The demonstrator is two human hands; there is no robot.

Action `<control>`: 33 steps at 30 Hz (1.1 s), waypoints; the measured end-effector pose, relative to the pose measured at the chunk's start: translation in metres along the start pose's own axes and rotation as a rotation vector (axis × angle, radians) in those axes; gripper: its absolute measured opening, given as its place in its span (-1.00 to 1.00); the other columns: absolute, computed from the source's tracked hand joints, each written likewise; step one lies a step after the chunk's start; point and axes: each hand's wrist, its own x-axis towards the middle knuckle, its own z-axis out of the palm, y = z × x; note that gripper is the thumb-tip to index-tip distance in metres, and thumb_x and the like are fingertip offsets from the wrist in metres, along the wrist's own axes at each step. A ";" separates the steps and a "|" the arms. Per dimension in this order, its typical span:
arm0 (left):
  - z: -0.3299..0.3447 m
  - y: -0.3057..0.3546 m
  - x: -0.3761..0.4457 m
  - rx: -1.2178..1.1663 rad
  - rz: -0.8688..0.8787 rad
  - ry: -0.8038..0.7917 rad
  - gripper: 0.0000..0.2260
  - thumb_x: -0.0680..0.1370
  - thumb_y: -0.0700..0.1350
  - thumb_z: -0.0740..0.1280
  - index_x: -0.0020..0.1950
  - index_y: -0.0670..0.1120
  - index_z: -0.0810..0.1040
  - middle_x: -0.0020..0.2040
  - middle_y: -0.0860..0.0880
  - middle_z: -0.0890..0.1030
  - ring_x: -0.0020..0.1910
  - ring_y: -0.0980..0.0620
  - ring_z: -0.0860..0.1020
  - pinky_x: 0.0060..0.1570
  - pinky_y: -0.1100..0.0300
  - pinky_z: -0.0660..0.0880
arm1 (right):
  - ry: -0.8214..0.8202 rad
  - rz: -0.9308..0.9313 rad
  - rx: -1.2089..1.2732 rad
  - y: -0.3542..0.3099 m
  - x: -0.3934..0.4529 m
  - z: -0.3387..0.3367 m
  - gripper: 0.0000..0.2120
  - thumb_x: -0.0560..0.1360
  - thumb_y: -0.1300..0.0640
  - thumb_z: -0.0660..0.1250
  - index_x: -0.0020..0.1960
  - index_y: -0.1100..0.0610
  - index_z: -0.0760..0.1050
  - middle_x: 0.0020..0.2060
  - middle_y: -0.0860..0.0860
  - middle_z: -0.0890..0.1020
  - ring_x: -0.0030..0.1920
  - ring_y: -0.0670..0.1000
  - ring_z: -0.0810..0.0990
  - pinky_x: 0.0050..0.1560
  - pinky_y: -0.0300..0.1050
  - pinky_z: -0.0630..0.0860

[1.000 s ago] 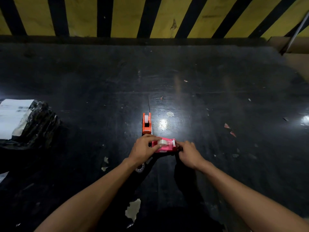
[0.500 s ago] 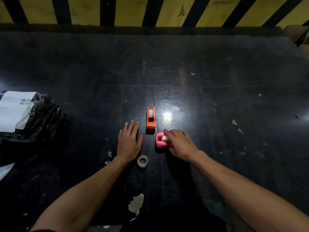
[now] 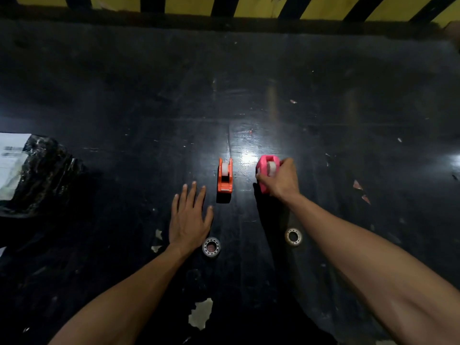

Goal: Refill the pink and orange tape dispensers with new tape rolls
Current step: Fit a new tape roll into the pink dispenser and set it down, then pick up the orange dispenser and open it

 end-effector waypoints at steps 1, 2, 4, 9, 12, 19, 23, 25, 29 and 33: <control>0.000 0.000 0.000 -0.002 -0.004 -0.003 -0.44 0.63 0.17 0.00 0.59 -0.03 0.18 0.62 -0.11 0.16 0.61 -0.10 0.07 0.55 -0.14 0.10 | -0.002 -0.016 -0.022 -0.003 0.003 0.002 -0.30 0.24 -0.07 0.56 0.18 0.26 0.33 0.13 0.21 0.50 0.10 0.20 0.52 0.12 0.10 0.52; 0.000 0.000 0.000 -0.005 -0.006 -0.004 -0.44 0.63 0.16 0.01 0.59 -0.03 0.19 0.62 -0.11 0.16 0.61 -0.10 0.07 0.55 -0.14 0.10 | -0.003 -0.024 -0.040 -0.006 0.004 0.003 -0.31 0.25 -0.05 0.55 0.19 0.26 0.32 0.13 0.21 0.49 0.11 0.21 0.51 0.13 0.10 0.51; -0.001 0.000 0.001 -0.013 -0.009 -0.001 -0.45 0.62 0.16 0.01 0.58 -0.02 0.19 0.62 -0.10 0.16 0.61 -0.10 0.07 0.55 -0.14 0.10 | 0.010 -0.034 -0.055 -0.006 0.005 0.008 -0.33 0.27 -0.04 0.54 0.18 0.25 0.31 0.12 0.21 0.48 0.10 0.21 0.50 0.10 0.09 0.51; -0.005 0.001 0.002 -0.066 -0.015 0.021 -0.47 0.61 0.13 0.12 0.55 -0.02 0.26 0.60 -0.09 0.23 0.60 -0.10 0.12 0.53 -0.14 0.13 | 0.003 -0.030 -0.041 -0.004 0.002 0.009 -0.24 0.30 -0.11 0.51 0.29 0.24 0.26 0.20 0.22 0.44 0.22 0.23 0.44 0.21 0.10 0.46; -0.012 0.003 0.011 -0.223 -0.085 0.070 -0.52 0.57 0.04 0.24 0.48 -0.03 0.37 0.48 -0.11 0.39 0.49 -0.13 0.29 0.42 -0.16 0.24 | 0.171 -0.175 -0.151 -0.011 -0.009 0.005 -0.27 0.41 -0.20 0.35 0.42 0.15 0.22 0.27 0.18 0.40 0.29 0.20 0.35 0.30 0.11 0.31; -0.046 0.040 0.063 -0.862 -0.312 -0.020 -0.66 0.63 -0.17 0.22 0.41 -0.10 0.49 0.28 -0.08 0.58 0.19 0.04 0.52 0.21 0.21 0.37 | -0.279 -0.373 0.155 -0.044 -0.053 0.027 -0.55 0.56 0.17 0.21 0.44 0.09 0.32 0.27 0.13 0.53 0.24 0.07 0.51 0.26 -0.14 0.36; -0.047 0.052 0.067 -1.050 -0.355 -0.141 -0.74 0.60 -0.20 0.25 0.21 -0.09 0.65 0.13 -0.11 0.70 0.03 0.00 0.64 0.12 0.12 0.55 | -0.368 -0.164 0.407 -0.035 -0.055 0.045 -0.67 0.49 0.09 0.19 0.22 0.04 0.53 0.11 0.05 0.67 0.11 0.03 0.63 0.25 0.10 0.51; -0.048 0.054 0.060 -1.189 -0.412 -0.176 -0.82 0.60 -0.23 0.29 0.14 -0.13 0.63 0.08 -0.18 0.70 -0.07 -0.02 0.66 -0.01 0.10 0.60 | -0.349 -0.069 0.545 -0.026 -0.056 0.044 -0.83 0.52 0.16 0.25 0.04 0.07 0.58 0.02 0.10 0.69 0.05 0.09 0.66 0.19 0.19 0.54; -0.051 0.054 0.041 -1.384 -0.448 -0.323 -0.92 0.58 -0.21 0.37 0.06 -0.13 0.55 -0.07 -0.13 0.66 -0.26 0.01 0.63 -0.31 0.25 0.55 | -0.309 0.029 0.704 -0.011 -0.067 0.032 -0.91 0.52 0.27 0.34 -0.12 0.12 0.49 -0.16 0.14 0.64 -0.12 0.10 0.62 -0.04 0.07 0.60; -0.057 0.056 0.029 -1.501 -0.491 -0.379 -0.87 0.53 -0.27 0.43 0.04 -0.18 0.54 -0.06 -0.19 0.66 -0.28 0.02 0.67 -0.38 0.27 0.56 | -0.434 0.116 0.810 -0.001 -0.075 0.024 -0.92 0.52 0.31 0.33 -0.04 0.19 0.44 -0.25 0.13 0.61 -0.33 0.00 0.59 -0.33 -0.15 0.57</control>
